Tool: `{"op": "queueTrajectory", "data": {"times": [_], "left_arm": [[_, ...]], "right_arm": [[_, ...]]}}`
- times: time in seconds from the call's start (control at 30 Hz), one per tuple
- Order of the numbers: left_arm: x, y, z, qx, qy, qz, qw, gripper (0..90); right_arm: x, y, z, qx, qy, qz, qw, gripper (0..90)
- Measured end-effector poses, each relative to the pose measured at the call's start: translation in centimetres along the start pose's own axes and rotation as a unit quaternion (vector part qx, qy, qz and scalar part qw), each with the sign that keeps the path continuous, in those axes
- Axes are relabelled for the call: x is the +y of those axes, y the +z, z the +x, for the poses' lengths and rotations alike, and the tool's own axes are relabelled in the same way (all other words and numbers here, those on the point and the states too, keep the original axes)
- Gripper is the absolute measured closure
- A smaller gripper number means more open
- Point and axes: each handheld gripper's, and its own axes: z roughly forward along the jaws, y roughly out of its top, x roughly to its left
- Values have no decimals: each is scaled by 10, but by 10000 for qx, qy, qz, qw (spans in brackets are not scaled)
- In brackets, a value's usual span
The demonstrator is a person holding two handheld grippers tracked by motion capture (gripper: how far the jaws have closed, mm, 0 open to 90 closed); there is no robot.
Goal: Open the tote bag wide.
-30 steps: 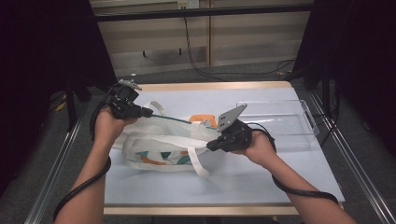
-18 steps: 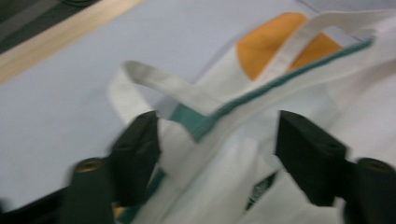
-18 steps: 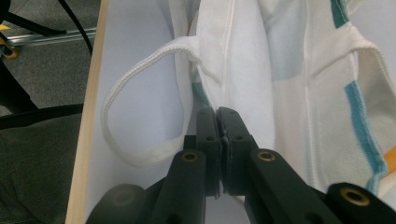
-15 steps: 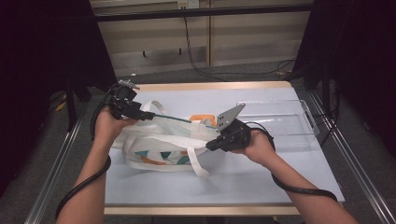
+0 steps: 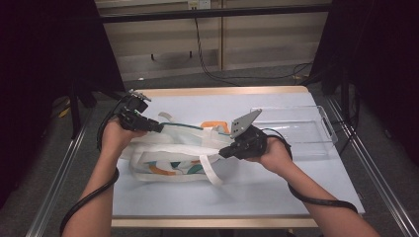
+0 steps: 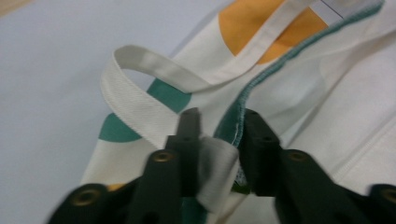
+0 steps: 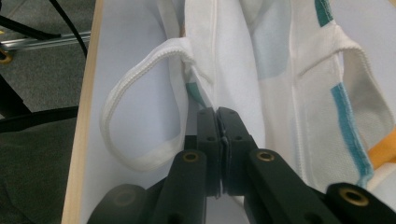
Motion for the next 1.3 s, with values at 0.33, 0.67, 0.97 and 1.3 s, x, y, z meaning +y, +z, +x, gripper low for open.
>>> {"op": "queueTrajectory", "data": {"times": [0.33,0.67,0.97,1.3], "left_arm": [[5,-11,0,203,-319,-380,9986,832],[14,-14,8,494,-647,-606,9948,833],[12,-9,10,653,-732,-690,9928,832],[9,-10,2,541,-744,-692,9934,830]], "right_arm": [[-6,2,8,128,-37,142,9998,878],[-14,9,16,288,-98,323,9990,880],[-22,15,18,538,-195,419,9975,882],[-29,17,18,514,31,278,9983,839]]}}
